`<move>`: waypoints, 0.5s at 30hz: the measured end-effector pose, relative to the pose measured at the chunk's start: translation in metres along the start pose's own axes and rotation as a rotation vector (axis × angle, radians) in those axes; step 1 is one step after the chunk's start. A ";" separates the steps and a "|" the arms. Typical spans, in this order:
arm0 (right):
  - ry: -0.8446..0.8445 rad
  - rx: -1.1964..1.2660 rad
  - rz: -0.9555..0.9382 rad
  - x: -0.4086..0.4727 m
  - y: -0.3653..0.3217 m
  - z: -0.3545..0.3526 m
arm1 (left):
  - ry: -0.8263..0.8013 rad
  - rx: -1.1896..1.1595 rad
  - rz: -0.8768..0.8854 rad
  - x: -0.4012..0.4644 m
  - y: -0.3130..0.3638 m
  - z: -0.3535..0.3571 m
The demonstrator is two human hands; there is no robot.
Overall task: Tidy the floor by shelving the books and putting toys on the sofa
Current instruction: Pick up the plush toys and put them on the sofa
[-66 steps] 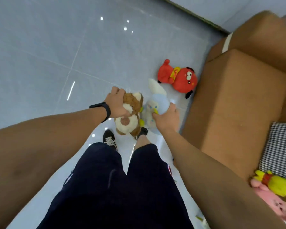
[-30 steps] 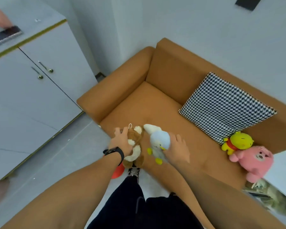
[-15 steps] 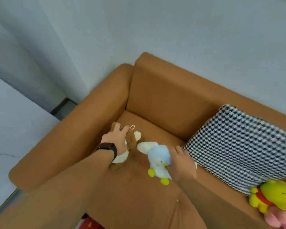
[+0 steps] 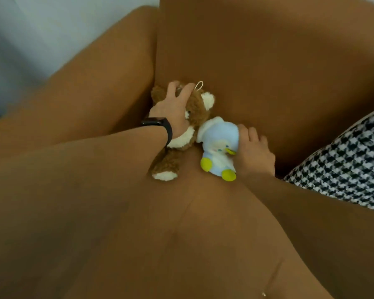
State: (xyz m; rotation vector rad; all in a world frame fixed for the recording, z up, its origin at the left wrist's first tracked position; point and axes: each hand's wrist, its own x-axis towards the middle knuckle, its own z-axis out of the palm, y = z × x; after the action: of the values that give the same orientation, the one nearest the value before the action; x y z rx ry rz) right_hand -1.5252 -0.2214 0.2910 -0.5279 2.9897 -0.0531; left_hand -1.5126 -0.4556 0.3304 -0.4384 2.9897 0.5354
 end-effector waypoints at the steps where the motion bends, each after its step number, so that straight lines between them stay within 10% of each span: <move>1: -0.020 0.006 0.002 0.004 0.002 -0.001 | 0.035 0.031 0.023 -0.005 0.001 0.000; 6: -0.184 -0.024 0.006 0.016 0.000 -0.022 | 0.172 0.104 -0.082 -0.043 0.010 -0.002; 9: 0.058 -0.091 -0.070 0.001 -0.004 -0.039 | 0.193 0.051 -0.236 -0.101 0.021 0.006; 12: 0.403 -0.008 -0.256 -0.050 -0.018 -0.041 | -0.012 0.008 -0.176 -0.175 0.025 0.021; 15: 0.337 0.222 -0.268 -0.148 -0.036 -0.031 | -0.380 -0.101 -0.183 -0.275 0.021 0.053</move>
State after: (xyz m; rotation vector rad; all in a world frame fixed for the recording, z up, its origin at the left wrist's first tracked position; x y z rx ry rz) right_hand -1.3782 -0.2043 0.3383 -0.9724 3.1438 -0.5386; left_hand -1.2546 -0.3457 0.3207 -0.5414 2.5400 0.6687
